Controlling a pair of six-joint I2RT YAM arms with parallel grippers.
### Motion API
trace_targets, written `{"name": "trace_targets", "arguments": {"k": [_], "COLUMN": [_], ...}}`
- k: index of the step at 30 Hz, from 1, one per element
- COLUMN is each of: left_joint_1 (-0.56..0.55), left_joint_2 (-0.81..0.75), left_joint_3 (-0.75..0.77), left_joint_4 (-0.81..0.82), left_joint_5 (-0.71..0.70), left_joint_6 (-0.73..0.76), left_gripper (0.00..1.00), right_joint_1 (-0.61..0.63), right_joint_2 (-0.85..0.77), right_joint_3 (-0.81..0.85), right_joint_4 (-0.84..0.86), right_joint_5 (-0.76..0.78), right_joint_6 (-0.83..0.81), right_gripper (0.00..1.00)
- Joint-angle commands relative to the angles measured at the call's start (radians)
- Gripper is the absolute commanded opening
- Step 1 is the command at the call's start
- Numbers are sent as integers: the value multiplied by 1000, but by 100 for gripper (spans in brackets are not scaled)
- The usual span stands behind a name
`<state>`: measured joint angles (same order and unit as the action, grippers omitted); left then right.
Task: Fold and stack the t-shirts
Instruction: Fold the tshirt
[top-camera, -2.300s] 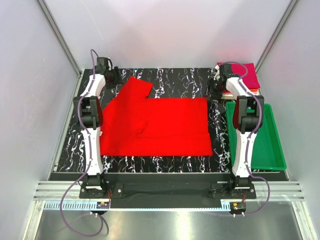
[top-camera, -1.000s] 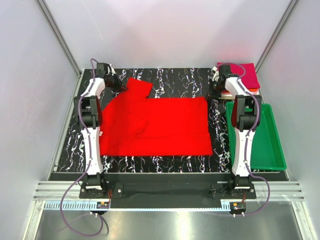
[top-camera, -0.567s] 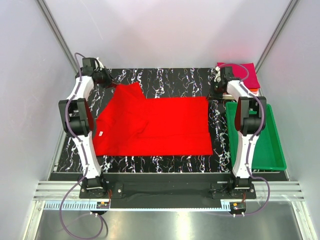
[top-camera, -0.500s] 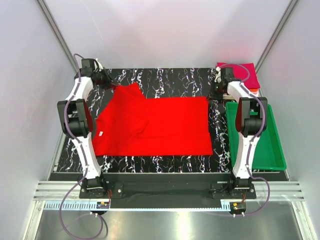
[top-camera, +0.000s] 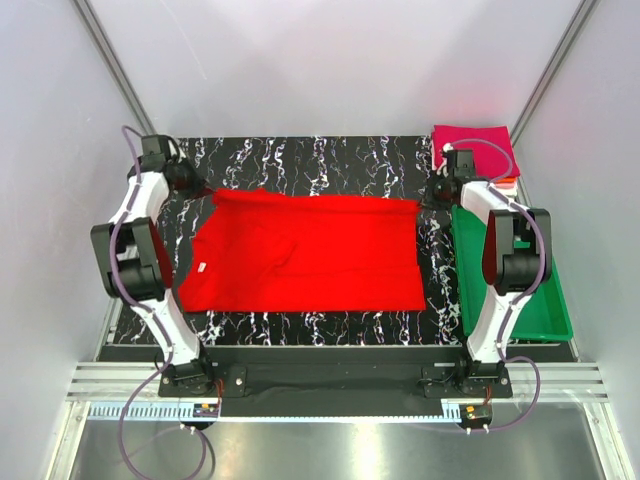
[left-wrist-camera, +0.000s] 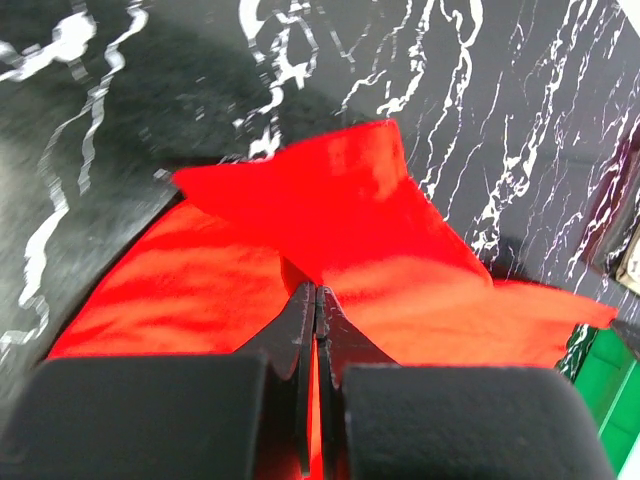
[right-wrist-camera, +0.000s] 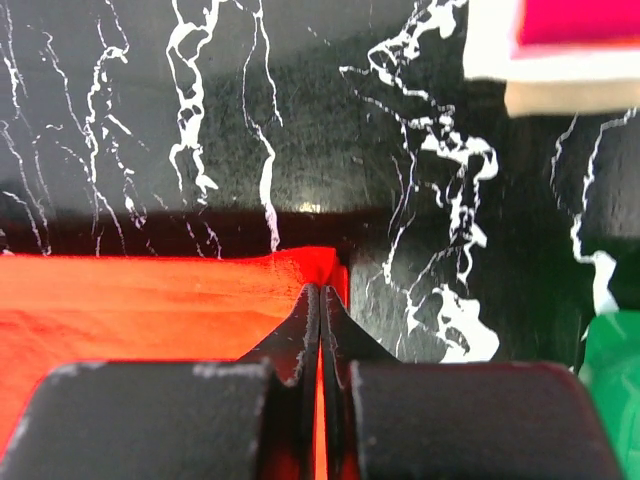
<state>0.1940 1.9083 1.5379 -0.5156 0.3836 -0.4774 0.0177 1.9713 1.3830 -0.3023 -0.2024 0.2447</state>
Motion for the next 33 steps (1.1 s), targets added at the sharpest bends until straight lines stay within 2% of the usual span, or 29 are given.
{"name": "trace_targets", "arguments": {"k": [1,6,16,22,28,33], "left_joint_1": [38,59,84,96,114,117], "left_joint_2": [-116,-192,-310,-345,-370,-429], "left_joint_3": [-45,-130,-346,-423,-492,-524], "left_joint_4": [38,37,54,54,52,32], "left_joint_5": [-57,-66,-22,-78,-72,-100], "left_joint_6": [-12,5,6,16,20,22], "left_gripper": [0,0,0,0,0,0], "right_joint_1": [2,19,68,83,94,94], "right_joint_2": [-83,-136,-282,-390,-521,-569], "right_joint_3": [-39,-111,-274,-380,-501,-571], "right_joint_4": [81,111,135,153,167,167], "right_joint_5": [28,8,127,196,244,207], "right_joint_6": [48,71,107,139,163,183], "right_gripper": [0,0,0,0,0,0]}}
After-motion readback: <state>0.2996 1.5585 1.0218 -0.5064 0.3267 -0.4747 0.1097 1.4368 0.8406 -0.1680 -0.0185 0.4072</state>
